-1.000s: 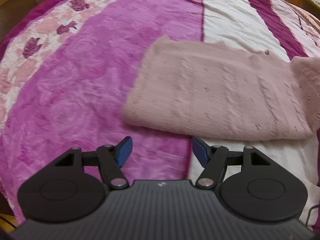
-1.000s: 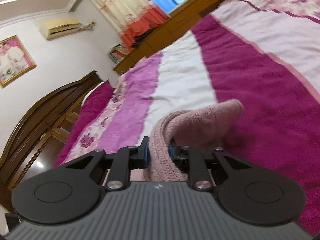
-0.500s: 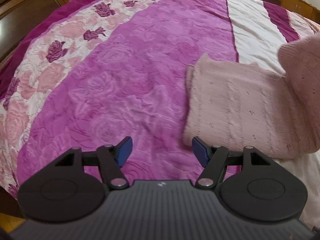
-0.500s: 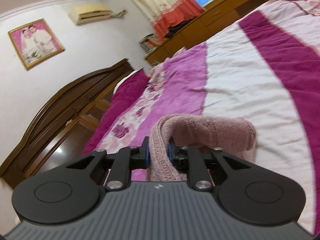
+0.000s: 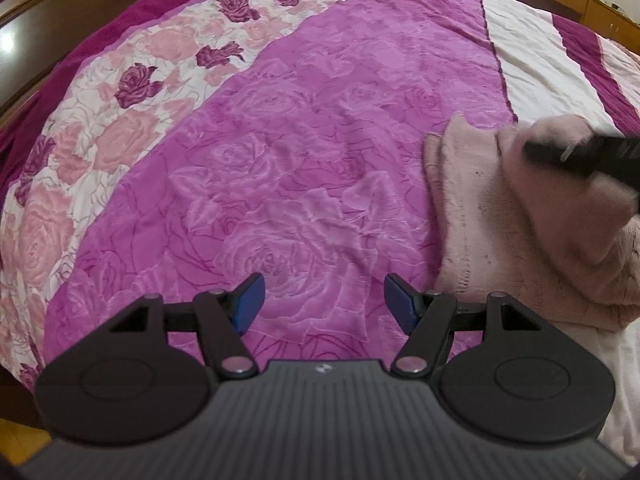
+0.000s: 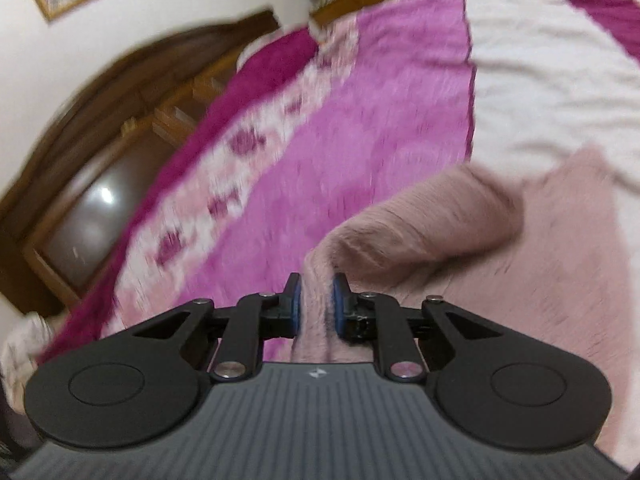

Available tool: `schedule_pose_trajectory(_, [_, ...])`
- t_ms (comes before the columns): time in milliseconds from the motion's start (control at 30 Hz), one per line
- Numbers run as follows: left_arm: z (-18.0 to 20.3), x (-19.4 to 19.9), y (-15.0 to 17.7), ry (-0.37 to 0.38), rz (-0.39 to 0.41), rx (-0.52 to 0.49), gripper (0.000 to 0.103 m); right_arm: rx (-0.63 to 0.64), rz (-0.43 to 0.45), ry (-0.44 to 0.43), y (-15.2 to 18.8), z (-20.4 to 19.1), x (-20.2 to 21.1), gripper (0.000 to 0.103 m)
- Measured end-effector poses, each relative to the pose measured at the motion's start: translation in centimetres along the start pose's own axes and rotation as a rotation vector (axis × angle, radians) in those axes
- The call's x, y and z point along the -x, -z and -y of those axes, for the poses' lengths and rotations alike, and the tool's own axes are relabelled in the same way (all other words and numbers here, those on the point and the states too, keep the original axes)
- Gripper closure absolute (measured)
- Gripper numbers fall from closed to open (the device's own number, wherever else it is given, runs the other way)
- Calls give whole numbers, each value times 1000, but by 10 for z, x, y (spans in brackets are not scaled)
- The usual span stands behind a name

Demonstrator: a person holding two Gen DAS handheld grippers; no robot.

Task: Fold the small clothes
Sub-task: 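Grasp the folded cardigan's side edge with the right tool and lift it, then lay the lifted side over the cardigan and open the right tool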

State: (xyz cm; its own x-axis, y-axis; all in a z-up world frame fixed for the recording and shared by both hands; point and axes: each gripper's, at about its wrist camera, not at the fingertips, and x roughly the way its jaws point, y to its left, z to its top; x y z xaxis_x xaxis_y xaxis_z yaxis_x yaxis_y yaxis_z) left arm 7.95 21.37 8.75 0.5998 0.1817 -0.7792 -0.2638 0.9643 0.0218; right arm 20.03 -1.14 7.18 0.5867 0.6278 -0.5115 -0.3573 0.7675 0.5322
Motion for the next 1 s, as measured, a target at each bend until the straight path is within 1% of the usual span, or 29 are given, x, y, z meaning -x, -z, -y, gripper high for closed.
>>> schedule_pose_trajectory(33, [-1, -1, 0, 1, 0, 4, 36, 0, -28, 11, 6, -1, -9, 83])
schedule_pose_trajectory(67, [-2, -2, -1, 2, 0, 6, 36, 3, -40, 19, 12, -1, -14, 78])
schedule_pose_trajectory(133, [-4, -2, -2, 8, 3, 12, 36, 25, -35, 17, 20, -8, -18, 61])
schedule_pose_trajectory(167, [-4, -2, -3, 12, 5, 15, 35, 36, -31, 11, 21, -10, -18, 57])
schedule_pose_trajectory(200, [-4, -1, -4, 17, 8, 17, 36, 48, -30, 0, 21, -14, -16, 49])
schedule_pose_trajectory(233, [-4, 0, -5, 24, 13, 19, 35, 60, -29, -15, 22, -19, -12, 46])
schedule_pose_trajectory(300, [-2, 1, -8, 39, 21, 21, 35, 93, -16, -35, 20, -25, 2, 46])
schedule_pose_trajectory(367, [1, 3, -12, 60, 30, 24, 35, 136, 7, -27, 19, -31, 16, 45])
schedule_pose_trajectory(400, [3, 4, -14, 74, 32, 28, 35, 152, 16, -19, 19, -31, 24, 43])
schedule_pose_trajectory(433, [5, 5, -16, 91, 35, 32, 35, 163, 27, -5, 20, -31, 33, 37])
schedule_pose_trajectory(500, [10, 6, -21, 129, 45, 37, 36, 169, 50, 15, 19, -24, 54, 31])
schedule_pose_trajectory(533, [13, 7, -24, 147, 50, 35, 36, 166, 64, 25, 20, -19, 64, 30])
schedule_pose_trajectory(667, [30, 7, -35, 204, 74, 14, 36, 135, 97, 87, 22, 3, 94, 26])
schedule_pose_trajectory(833, [53, -6, -50, 291, 72, -13, 36, 100, 125, 222, 28, 38, 119, 25])
schedule_pose_trajectory(900, [63, -15, -54, 320, 66, -32, 36, 58, 138, 253, 31, 53, 125, 24])
schedule_pose_trajectory(1000, [76, -29, -58, 332, 64, -71, 37, -26, 152, 275, 37, 77, 132, 24])
